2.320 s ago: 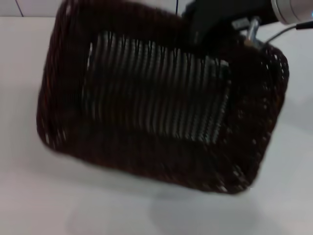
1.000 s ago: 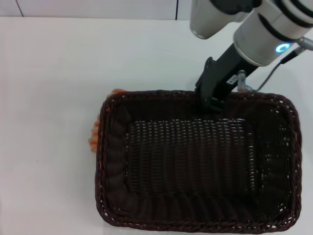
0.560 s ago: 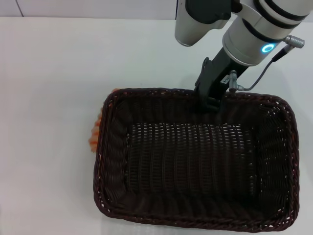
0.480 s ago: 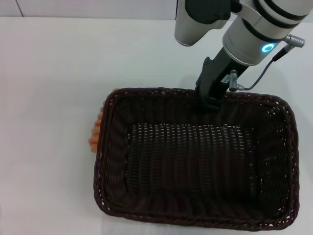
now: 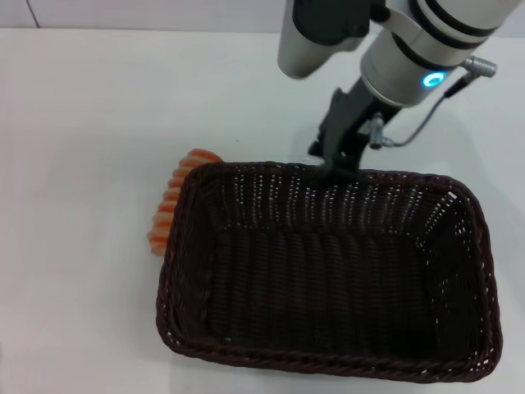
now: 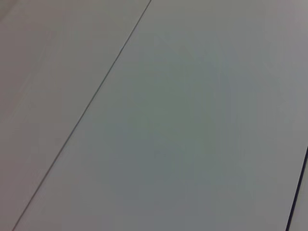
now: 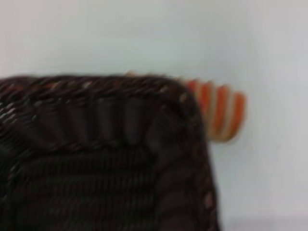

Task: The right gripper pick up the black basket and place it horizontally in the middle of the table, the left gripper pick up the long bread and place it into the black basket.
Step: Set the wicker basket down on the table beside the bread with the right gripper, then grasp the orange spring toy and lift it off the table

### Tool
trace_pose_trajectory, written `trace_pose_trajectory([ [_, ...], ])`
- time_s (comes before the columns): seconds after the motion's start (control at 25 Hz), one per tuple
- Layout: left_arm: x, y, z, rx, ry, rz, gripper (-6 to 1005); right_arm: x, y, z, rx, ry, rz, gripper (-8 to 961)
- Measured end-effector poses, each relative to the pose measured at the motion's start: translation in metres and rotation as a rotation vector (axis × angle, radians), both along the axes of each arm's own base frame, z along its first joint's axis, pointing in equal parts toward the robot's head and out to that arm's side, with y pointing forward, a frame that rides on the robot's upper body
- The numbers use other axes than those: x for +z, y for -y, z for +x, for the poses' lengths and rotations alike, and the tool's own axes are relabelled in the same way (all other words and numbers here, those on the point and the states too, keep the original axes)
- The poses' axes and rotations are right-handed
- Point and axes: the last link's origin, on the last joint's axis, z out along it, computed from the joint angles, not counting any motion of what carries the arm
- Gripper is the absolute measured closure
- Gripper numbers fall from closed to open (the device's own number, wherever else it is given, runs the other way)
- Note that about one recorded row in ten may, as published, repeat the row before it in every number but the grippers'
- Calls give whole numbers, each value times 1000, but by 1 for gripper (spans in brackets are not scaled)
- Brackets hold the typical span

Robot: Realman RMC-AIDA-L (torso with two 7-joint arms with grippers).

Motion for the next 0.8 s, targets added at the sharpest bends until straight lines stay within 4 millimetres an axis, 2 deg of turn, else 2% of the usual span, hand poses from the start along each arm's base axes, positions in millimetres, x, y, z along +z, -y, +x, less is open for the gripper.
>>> trace_pose_trajectory([
  [0.2,-1,0,0,-1,-2,-4,142,7,-20,-11,39,-140,179,592],
  [0.28,-2,-1,2,-8,-4,-10,142,21,-39,-12,65,-255,339,592],
  [0.4,-3,-3,4,-19,-8,-20,141,32,-48,-9,76,-324,422,593],
  [0.48,-7,-7,8,-44,-6,-48,141,47,-56,1,105,-429,536,593],
  [0.52,-8,-9,10,-55,-3,-58,141,47,-56,1,105,-429,536,593],
  [0.56,-10,-10,12,-67,0,-69,140,58,-59,10,120,-497,627,593],
  [0.6,-12,-12,15,-84,2,-85,140,58,-59,10,120,-497,627,593],
  [0.72,-22,-19,29,-143,-10,-139,140,78,-58,32,170,-648,867,593],
  [0.8,-28,-21,37,-177,-14,-164,140,81,-57,36,184,-673,920,593],
])
